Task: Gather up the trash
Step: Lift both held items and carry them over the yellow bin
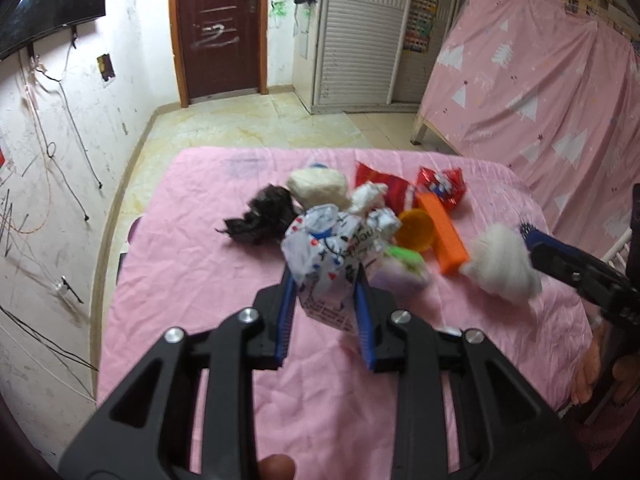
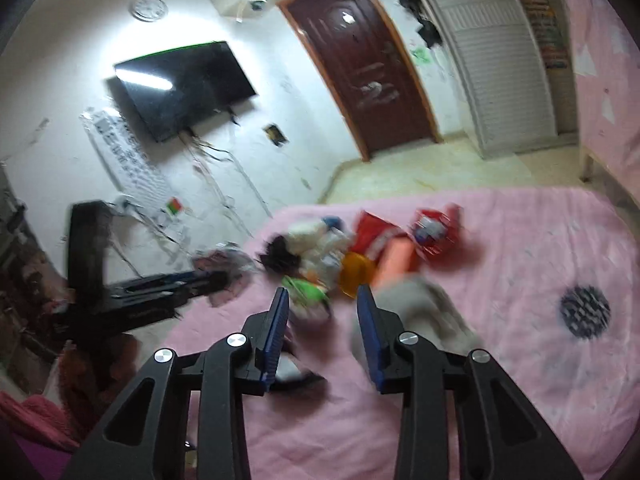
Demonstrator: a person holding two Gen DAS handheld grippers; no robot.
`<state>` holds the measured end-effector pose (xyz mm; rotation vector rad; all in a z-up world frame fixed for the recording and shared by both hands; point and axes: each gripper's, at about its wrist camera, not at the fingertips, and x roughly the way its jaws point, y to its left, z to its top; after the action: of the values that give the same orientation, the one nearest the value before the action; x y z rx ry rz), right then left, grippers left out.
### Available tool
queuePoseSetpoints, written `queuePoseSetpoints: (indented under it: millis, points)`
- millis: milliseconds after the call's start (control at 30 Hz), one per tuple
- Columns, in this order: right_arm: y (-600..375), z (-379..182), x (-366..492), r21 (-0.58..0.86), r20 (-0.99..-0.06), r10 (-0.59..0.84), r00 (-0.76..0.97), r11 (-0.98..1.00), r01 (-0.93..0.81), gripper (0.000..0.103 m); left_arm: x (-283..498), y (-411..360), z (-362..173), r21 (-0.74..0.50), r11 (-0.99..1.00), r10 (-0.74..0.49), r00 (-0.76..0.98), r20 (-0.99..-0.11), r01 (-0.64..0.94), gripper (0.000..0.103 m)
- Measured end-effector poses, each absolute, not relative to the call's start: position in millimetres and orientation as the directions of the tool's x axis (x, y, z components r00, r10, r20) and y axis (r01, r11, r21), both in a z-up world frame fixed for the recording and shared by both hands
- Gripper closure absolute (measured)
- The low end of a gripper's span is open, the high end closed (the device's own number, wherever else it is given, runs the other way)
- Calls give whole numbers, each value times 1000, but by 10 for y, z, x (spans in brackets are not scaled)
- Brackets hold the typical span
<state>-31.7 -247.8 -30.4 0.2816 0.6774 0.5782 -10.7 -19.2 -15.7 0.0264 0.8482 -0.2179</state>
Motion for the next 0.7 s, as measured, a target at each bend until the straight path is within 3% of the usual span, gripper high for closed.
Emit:
queuePoseSetpoints:
  millis: [67,133,167,233,367,600,700]
  points:
    - [-2509,-374,-328,378,-543,532,650,846,-377,70,-153,-214,-167,-57,976,-180,639,-747,208,77]
    - [-2547,-409,-344,322,-572,469,673,883,-341,48,-164,-256,-165,-54,975,-182,636,-750,216,77]
    - [-2558,-428,-331,307,-583,453,674,891,-334,29,-163,-270,-164,-53,975,-182,635,-751,217,77]
    - [-2553,-457,-325,297,-590,451,670,892,-340,19,-156,-307,-161,-54,974,-185,632,-753,221,77]
    - [-2468,-550,-232,294,-621,462,634,886,-359,19,-159,-358,-156,-50,972,-187,632,-752,228,77]
    - [-2249,-770,-9,173,-712,360,603,922,-345,20,-154,-403,-133,-40,973,-179,634,-752,227,77]
    - [-2231,-816,27,155,-716,350,604,923,-351,32,-155,-407,-135,-42,973,-181,634,-752,229,77]
